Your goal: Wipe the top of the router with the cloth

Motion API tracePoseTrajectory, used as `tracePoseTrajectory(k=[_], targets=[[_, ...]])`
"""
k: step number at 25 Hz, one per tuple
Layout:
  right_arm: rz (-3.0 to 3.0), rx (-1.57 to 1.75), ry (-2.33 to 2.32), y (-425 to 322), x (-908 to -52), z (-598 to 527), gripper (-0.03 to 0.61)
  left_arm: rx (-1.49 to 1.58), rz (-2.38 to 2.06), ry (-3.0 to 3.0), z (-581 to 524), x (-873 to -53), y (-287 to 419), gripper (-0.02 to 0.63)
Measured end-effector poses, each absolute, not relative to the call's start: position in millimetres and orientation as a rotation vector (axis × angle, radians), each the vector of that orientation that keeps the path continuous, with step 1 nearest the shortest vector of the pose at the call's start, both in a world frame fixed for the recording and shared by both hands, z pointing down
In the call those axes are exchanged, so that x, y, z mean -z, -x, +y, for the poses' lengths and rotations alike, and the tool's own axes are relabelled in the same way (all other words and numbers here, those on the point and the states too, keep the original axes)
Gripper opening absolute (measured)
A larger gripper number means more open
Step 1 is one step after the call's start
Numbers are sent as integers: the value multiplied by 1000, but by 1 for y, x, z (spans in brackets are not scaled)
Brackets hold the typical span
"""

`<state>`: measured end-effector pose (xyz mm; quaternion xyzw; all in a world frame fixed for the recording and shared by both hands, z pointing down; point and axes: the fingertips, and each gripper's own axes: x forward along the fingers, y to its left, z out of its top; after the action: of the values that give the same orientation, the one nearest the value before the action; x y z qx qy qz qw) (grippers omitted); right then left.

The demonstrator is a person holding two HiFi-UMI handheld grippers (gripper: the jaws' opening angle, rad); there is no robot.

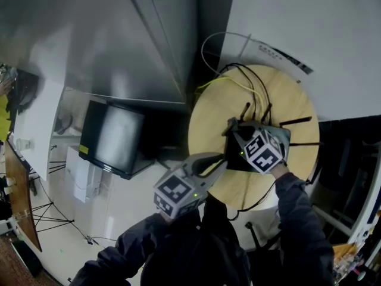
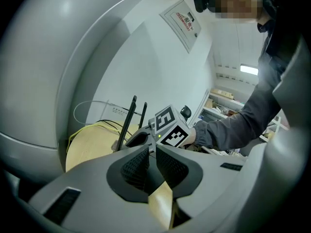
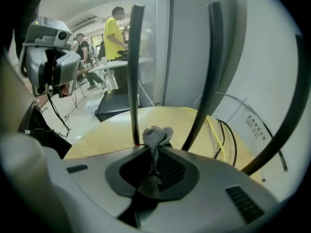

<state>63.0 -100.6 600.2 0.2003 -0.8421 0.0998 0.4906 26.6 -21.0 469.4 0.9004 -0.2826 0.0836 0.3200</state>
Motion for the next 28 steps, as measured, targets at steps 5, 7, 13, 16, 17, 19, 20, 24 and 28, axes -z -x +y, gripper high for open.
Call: tracePoseTrajectory(k=[5,7,13,16,17,19,20,24,28], targets=[[-2030,-231,-428,-61,-604,-76,65,-232,-740,-2359,-18,-476,-25,31],[-2028,-234,-401,-60,-604,-61,65,-231,-739,-2356,-17,-477,-25,31],[-2023,-243,-324,-54,-603,-15,66,-230,-739,-2362,-18,-474,-23,31],[-2024,-251,-274,-51,-602,9,66,-233,-739,-2365,-19,-475,-20,31],[-2025,-251,-257,-50,-601,15,64,-232,-738,-2366,-19,-475,-20,31],[-2028,-254,-230,-47,-599,24,66,-232,-735,-2365,-18,-475,-19,31],[-2032,-260,-221,-46,-599,26,66,-233,-733,-2365,-18,-475,-18,31],[-2079,-311,-263,-53,-594,13,64,-233,-725,-2360,-15,-477,-19,31],[-2073,-352,-394,-82,-589,-36,64,-232,-721,-2358,-14,-476,-20,31]])
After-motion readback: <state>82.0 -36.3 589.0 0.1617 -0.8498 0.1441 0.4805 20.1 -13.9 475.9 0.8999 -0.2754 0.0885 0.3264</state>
